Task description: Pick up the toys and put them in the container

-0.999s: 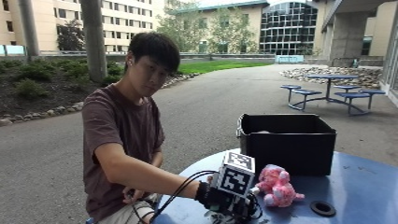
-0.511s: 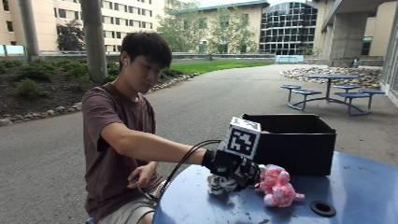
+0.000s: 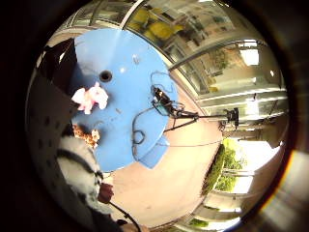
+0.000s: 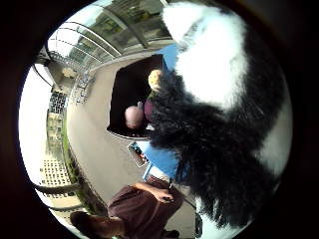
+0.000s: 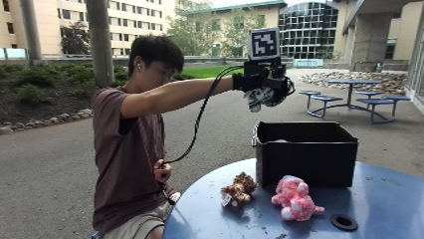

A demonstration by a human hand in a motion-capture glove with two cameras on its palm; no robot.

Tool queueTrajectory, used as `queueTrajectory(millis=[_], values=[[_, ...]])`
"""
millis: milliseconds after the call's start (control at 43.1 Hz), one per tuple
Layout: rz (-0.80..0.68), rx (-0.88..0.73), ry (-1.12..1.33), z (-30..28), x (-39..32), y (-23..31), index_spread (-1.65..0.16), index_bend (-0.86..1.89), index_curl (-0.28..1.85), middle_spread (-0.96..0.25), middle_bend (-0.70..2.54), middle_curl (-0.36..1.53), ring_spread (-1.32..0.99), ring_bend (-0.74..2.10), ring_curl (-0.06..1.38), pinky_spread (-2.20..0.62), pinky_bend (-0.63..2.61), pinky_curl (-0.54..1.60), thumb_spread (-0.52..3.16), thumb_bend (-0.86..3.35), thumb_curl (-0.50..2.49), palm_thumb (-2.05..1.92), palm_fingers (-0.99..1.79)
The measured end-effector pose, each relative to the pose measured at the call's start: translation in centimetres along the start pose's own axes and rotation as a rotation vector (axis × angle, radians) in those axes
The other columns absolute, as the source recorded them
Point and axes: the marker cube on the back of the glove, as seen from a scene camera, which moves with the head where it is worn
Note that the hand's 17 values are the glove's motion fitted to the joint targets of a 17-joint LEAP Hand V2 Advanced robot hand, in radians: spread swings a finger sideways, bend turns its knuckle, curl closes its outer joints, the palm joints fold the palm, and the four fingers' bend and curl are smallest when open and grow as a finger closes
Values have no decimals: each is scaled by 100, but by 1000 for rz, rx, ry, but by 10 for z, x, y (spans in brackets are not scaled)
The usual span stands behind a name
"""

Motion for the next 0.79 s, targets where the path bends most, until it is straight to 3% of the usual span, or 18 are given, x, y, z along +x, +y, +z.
queueTrajectory(millis=[163,325,465,650,697,790], values=[[-80,45,-20,-19,-69,-31,-30,20,5,-24,95,66,-33,152,56,-36,108,44,91,-1,75,56,95],[-255,53,-15,-4,-124,-65,-30,19,4,-24,91,69,-33,151,56,-36,106,44,90,-1,76,57,96],[-303,40,-99,4,-217,-98,-31,19,2,-26,87,71,-33,150,56,-36,105,43,89,-1,77,56,97],[-374,5,-34,25,-250,-118,-30,17,0,-27,80,73,-34,150,56,-36,106,43,91,-2,77,53,95],[-369,-10,-26,30,-255,-122,-30,17,0,-28,75,73,-34,150,56,-36,106,43,96,-5,74,47,90],[-375,-81,-9,36,-277,-128,-24,5,0,-26,68,72,-34,152,59,-34,107,46,110,-7,65,30,56]])
